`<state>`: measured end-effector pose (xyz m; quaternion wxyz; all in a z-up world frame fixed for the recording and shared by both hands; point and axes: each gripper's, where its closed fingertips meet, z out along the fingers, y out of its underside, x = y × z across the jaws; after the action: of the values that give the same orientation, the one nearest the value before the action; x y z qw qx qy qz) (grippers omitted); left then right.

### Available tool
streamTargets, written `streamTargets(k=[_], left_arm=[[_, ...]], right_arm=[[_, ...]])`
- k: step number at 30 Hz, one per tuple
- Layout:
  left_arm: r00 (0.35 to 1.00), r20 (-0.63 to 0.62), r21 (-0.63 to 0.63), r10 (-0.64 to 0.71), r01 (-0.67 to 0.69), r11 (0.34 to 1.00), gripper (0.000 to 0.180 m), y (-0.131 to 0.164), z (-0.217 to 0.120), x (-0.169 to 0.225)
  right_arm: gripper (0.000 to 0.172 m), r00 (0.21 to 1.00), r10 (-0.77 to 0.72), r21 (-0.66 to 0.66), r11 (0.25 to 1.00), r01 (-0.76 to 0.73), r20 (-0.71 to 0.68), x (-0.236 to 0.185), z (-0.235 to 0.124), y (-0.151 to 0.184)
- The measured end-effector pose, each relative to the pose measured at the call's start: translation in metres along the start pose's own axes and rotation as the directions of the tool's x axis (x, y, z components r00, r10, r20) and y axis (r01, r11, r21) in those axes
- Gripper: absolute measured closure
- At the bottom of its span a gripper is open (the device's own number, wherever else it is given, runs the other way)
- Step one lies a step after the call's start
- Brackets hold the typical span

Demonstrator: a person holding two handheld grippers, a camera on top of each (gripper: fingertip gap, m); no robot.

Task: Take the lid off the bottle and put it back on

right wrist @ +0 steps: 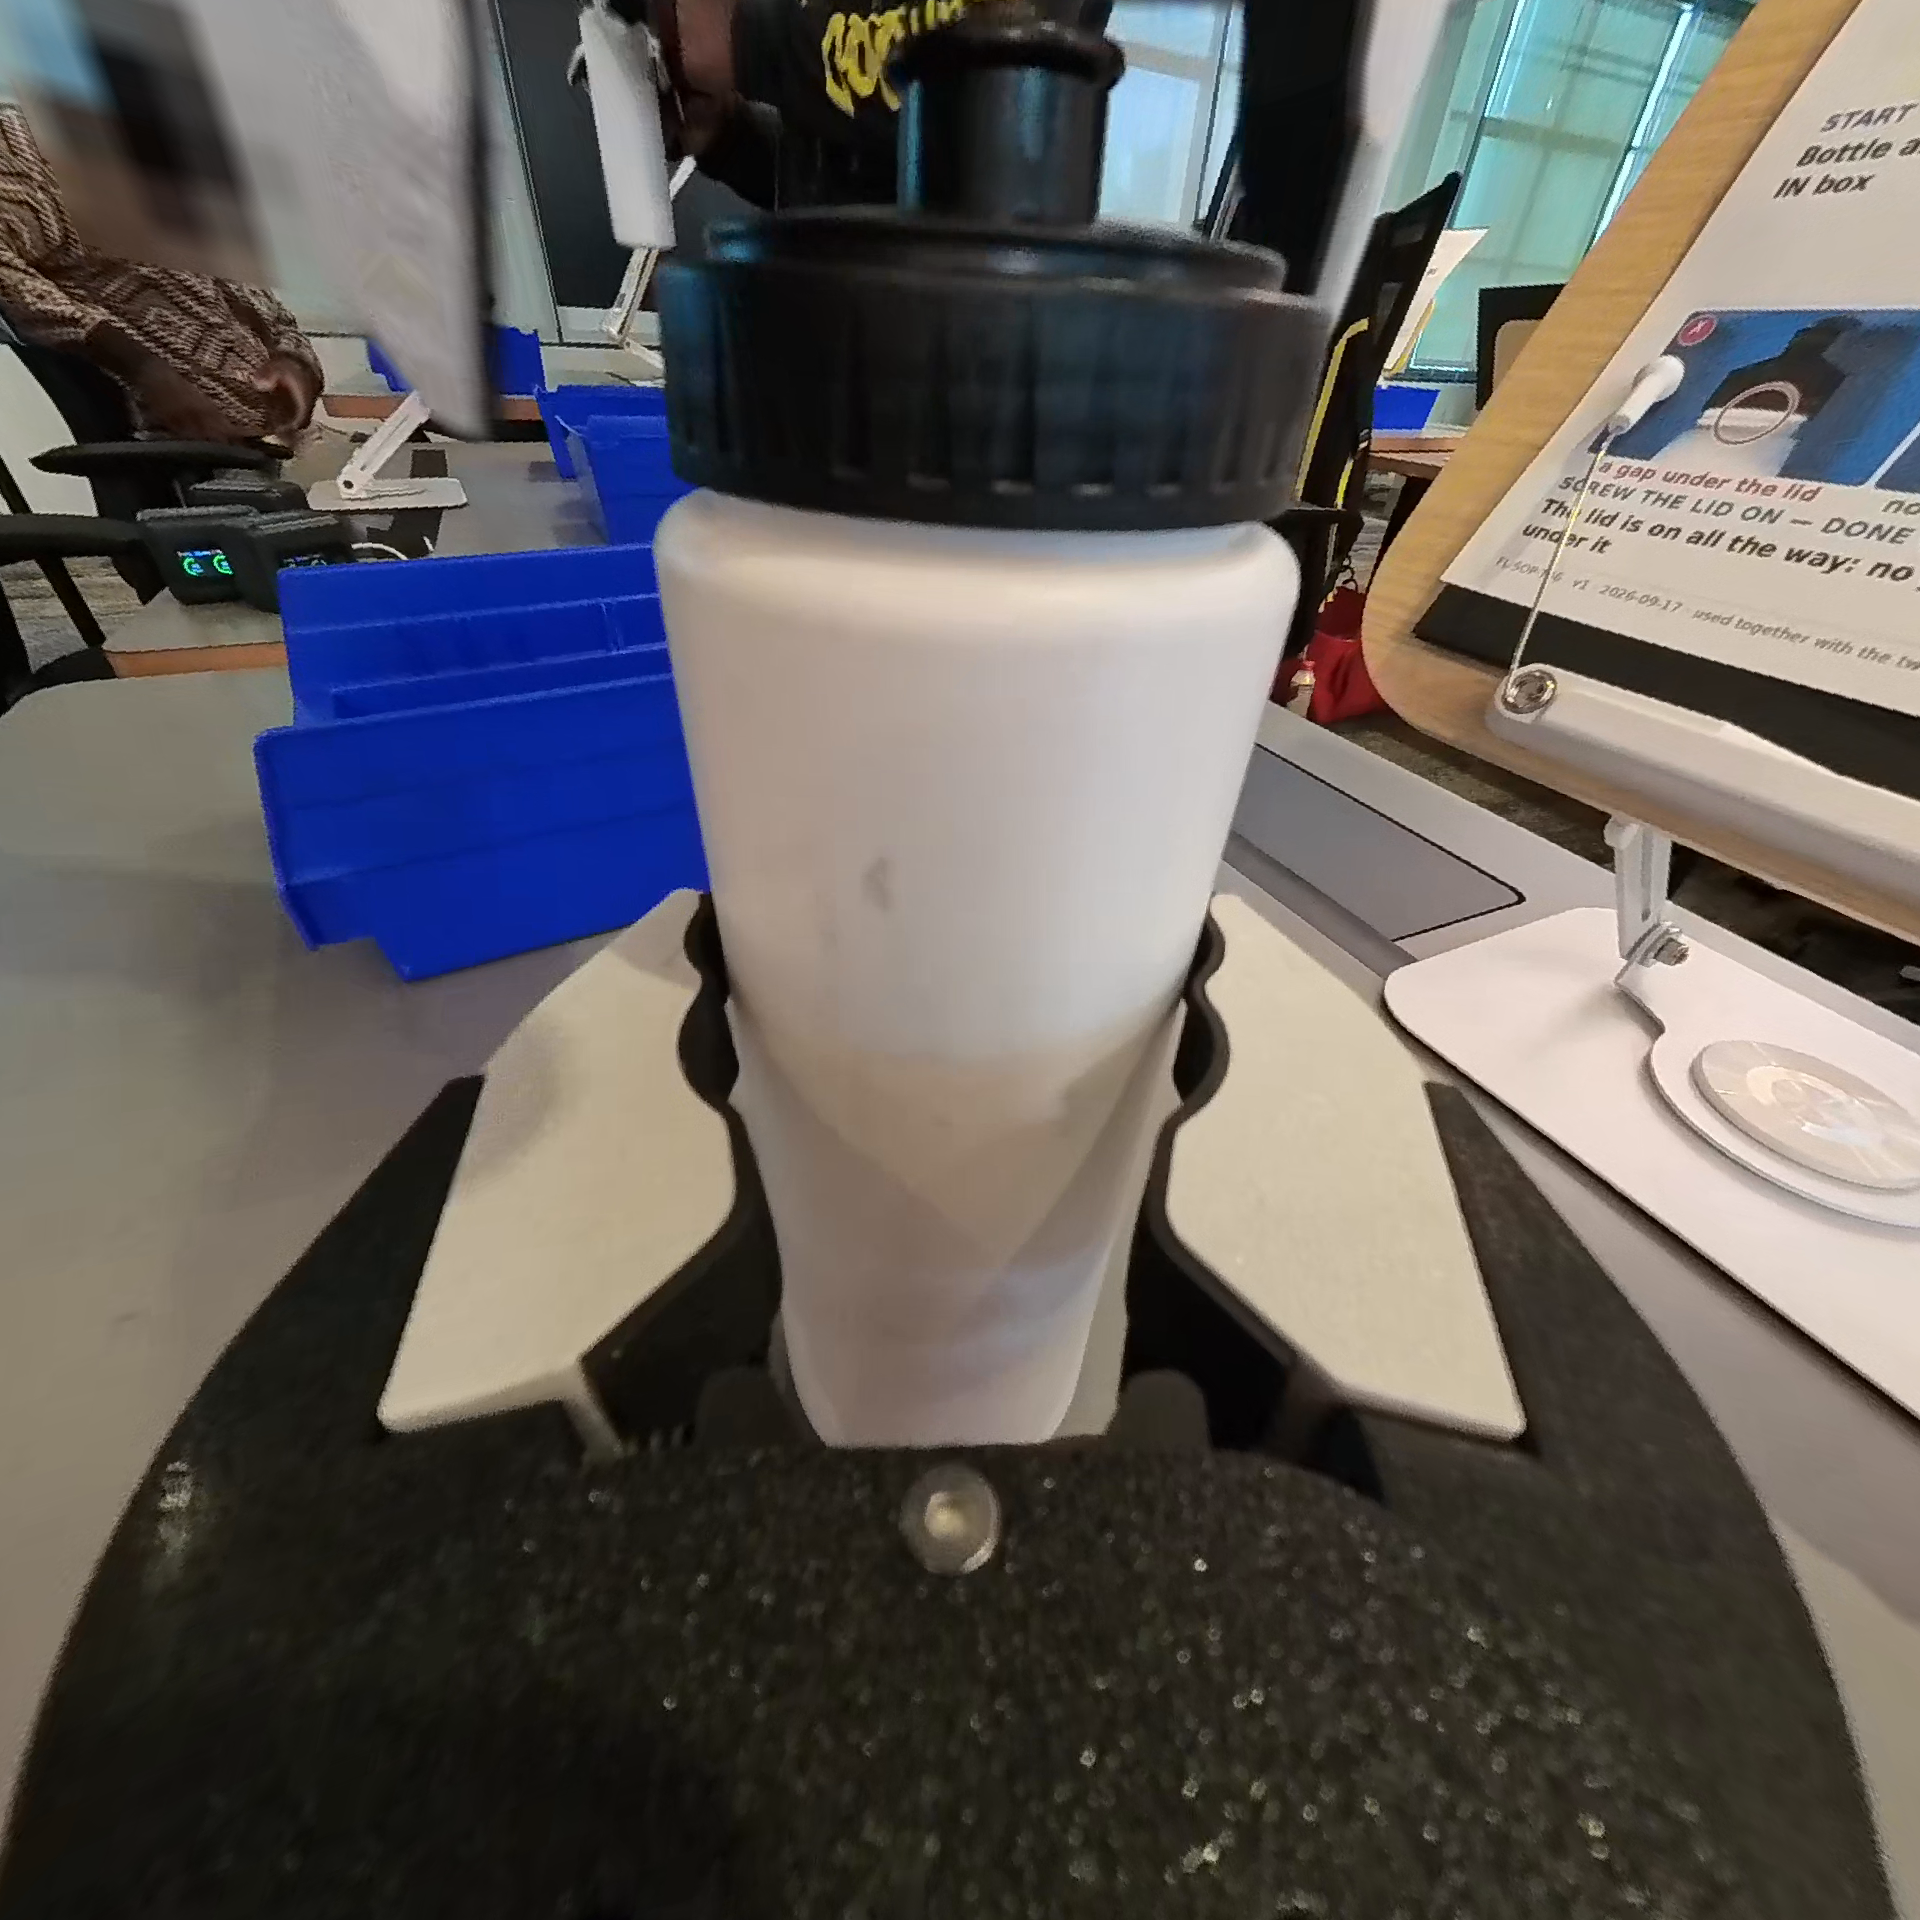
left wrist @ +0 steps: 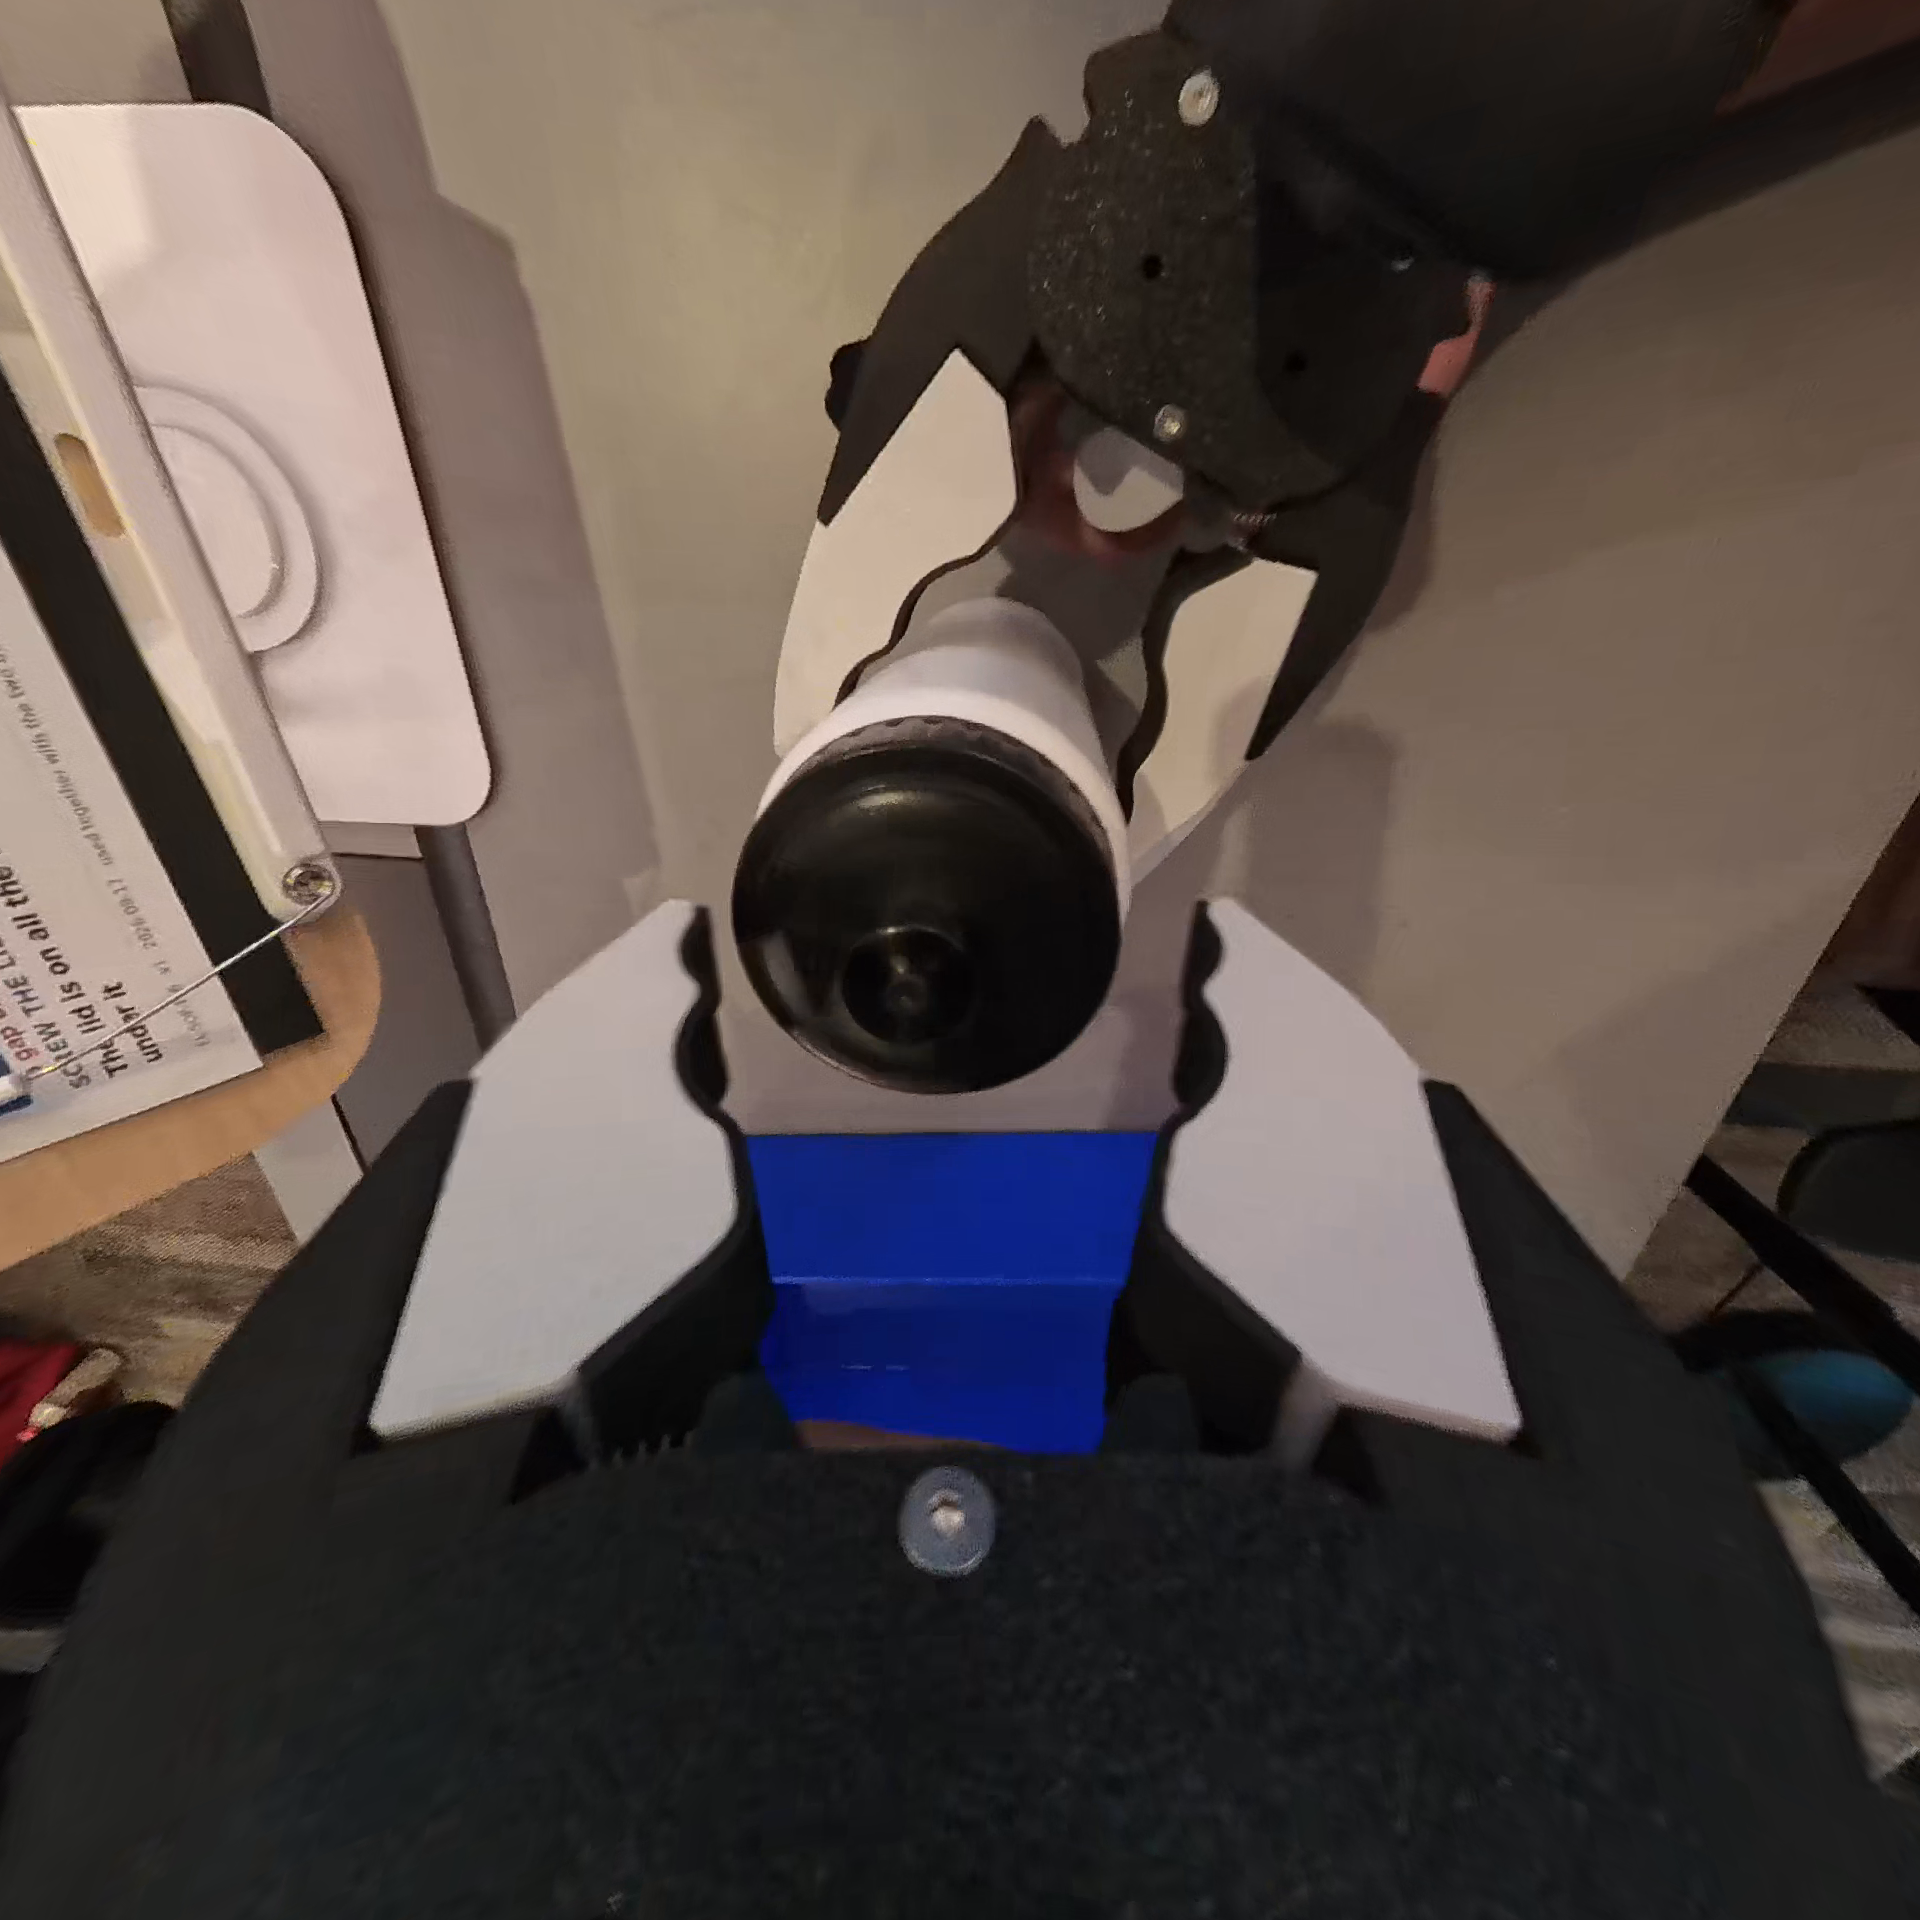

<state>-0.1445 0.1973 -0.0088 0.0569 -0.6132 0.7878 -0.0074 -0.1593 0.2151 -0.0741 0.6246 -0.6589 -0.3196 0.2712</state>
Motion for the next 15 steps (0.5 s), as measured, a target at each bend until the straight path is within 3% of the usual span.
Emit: streamTargets(k=[3, 8, 12, 15], left_arm=[[1.000, 0.011, 0.016, -0.009, 0.009, 1.000, 0.109, -0.0017, 0.0022, -0.0043], [0.968, 0.040, -0.004, -0.248, 0.248, 0.969, 0.109, 0.0019, 0.0017, -0.0040], [0.857, 0.080, -0.001, -0.509, 0.510, 0.860, 0.109, -0.0007, 0.0022, -0.0037], [0.793, 0.115, 0.011, -0.599, 0.602, 0.799, 0.109, -0.0032, 0.0024, -0.0045]], right_arm=[[0.088, 1.000, -0.001, -0.005, 1.000, 0.001, -0.002, 0.0005, -0.0001, 0.0009], [0.088, 1.000, -0.006, -0.018, 1.000, 0.006, -0.006, -0.0001, 0.0018, 0.0033], [0.088, 1.000, -0.007, -0.027, 1.000, 0.007, -0.009, -0.0008, 0.0011, 0.0045], [0.088, 1.000, -0.002, -0.025, 1.000, 0.002, -0.009, -0.0002, -0.0002, 0.0049]])
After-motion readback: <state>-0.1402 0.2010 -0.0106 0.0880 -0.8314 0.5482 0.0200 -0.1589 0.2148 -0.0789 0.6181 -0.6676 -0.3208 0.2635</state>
